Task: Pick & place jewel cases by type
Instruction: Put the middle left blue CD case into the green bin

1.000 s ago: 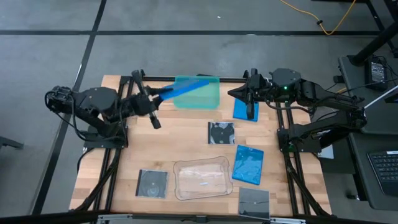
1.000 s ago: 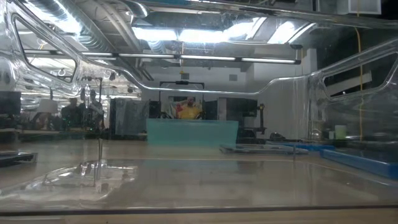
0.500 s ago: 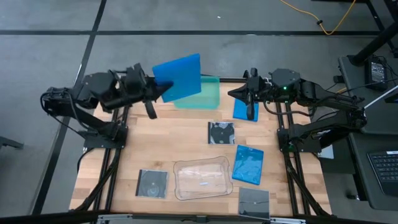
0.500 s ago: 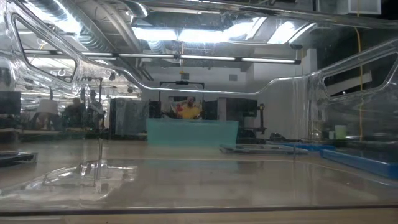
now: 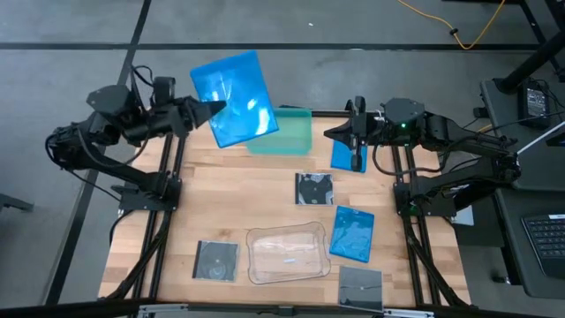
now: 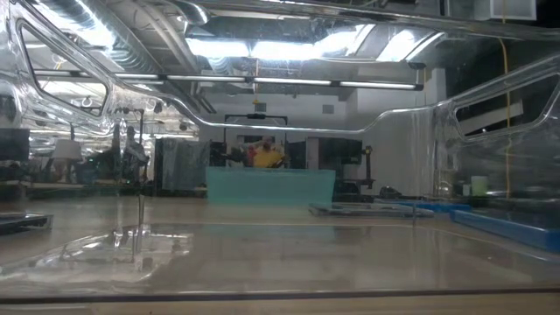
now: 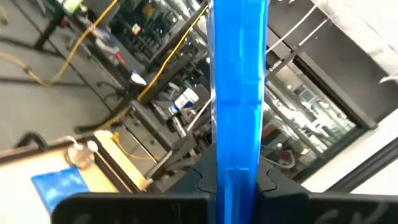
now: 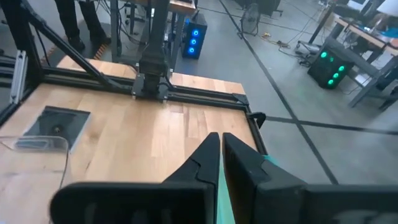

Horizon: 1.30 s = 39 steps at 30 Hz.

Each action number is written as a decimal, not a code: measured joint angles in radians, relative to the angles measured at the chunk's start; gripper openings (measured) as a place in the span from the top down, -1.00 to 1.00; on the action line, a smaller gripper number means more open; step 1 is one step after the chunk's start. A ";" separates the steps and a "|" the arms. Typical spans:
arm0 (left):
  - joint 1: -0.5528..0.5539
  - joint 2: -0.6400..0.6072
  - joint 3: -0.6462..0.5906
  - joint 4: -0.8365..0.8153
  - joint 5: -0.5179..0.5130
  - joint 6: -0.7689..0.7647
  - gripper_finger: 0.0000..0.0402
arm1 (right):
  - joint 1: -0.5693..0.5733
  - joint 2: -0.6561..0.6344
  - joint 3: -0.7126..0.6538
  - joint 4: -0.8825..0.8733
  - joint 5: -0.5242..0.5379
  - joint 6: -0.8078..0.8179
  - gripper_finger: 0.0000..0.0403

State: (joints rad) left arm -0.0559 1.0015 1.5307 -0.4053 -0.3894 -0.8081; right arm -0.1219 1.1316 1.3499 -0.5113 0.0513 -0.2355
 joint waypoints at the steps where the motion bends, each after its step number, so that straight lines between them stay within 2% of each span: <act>1: 0.000 -0.004 0.000 -0.009 0.004 -0.030 0.94 | 0.000 0.000 0.000 0.000 0.000 -0.006 0.87; 4: 0.000 -0.006 0.000 -0.025 0.024 -0.100 0.94 | 0.000 0.000 0.000 -0.003 0.000 -0.031 0.87; 8: 0.000 -0.005 0.000 -0.027 0.041 -0.110 0.94 | 0.000 0.000 0.000 -0.006 0.000 -0.039 0.87; 14: 0.000 -0.005 0.000 -0.058 0.018 0.058 0.94 | -0.001 0.001 0.000 0.011 0.000 -0.060 0.87; 18: 0.000 0.004 -0.013 -0.121 -0.008 0.175 0.94 | -0.037 0.006 0.000 0.082 -0.006 0.006 0.87; 21: 0.000 0.017 -0.050 -0.152 -0.012 0.237 0.94 | -0.087 0.006 0.000 0.131 -0.100 0.073 0.83; 28: 0.009 0.065 -0.125 -0.143 -0.026 0.397 0.94 | -0.189 0.051 0.000 0.281 -0.368 0.247 0.48; 34: 0.046 0.116 -0.129 -0.106 0.023 0.484 0.94 | -0.234 0.151 0.000 0.426 -0.528 0.379 0.08; 39: 0.068 0.139 -0.129 -0.021 0.084 0.550 0.94 | -0.237 0.228 0.000 0.543 -0.604 0.440 -0.17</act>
State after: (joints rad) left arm 0.0124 1.1404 1.4017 -0.4265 -0.3058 -0.2578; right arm -0.3584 1.3594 1.3495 0.0320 -0.5528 0.2043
